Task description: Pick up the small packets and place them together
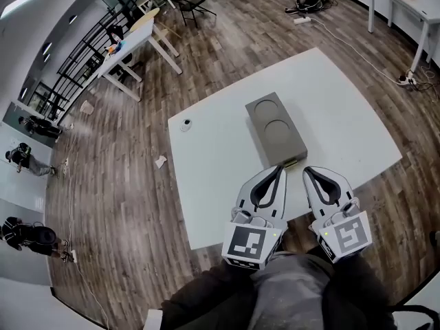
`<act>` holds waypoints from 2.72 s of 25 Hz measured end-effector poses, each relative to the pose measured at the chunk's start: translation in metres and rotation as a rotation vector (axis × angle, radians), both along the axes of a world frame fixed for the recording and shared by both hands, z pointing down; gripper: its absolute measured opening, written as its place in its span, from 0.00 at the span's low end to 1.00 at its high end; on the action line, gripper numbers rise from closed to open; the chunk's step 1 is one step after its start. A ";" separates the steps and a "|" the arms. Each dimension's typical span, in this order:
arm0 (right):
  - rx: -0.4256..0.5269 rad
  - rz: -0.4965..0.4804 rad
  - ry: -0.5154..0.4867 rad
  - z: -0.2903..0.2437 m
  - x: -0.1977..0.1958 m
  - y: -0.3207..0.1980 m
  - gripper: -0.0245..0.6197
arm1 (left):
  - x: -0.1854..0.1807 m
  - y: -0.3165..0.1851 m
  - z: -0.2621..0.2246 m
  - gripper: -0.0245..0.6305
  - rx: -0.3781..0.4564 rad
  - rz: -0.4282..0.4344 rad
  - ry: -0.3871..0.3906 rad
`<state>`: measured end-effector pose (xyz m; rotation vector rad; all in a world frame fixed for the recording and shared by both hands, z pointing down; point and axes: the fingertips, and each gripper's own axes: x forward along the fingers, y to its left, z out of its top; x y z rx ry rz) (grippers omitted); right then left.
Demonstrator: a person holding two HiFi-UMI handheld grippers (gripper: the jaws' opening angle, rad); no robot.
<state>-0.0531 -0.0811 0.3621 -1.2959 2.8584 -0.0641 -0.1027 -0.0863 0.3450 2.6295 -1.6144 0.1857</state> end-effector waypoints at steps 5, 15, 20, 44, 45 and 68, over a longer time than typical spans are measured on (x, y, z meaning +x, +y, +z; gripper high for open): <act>-0.111 0.005 0.029 0.077 -0.017 -0.007 0.05 | -0.014 -0.010 0.058 0.04 -0.069 0.007 0.003; -0.192 0.039 0.073 0.102 -0.023 -0.024 0.05 | -0.027 -0.019 0.075 0.04 -0.148 0.010 0.017; -0.268 0.073 0.141 0.120 -0.024 -0.035 0.25 | -0.034 -0.023 0.078 0.04 -0.181 0.013 0.025; -0.411 0.225 0.291 0.156 -0.033 -0.068 0.31 | -0.070 -0.049 0.100 0.04 -0.298 0.045 0.012; -0.408 0.221 0.288 0.157 -0.032 -0.065 0.31 | -0.068 -0.046 0.100 0.04 -0.297 0.047 0.006; -0.357 0.127 0.252 0.160 0.033 0.087 0.31 | 0.031 0.029 0.098 0.04 -0.276 0.069 -0.078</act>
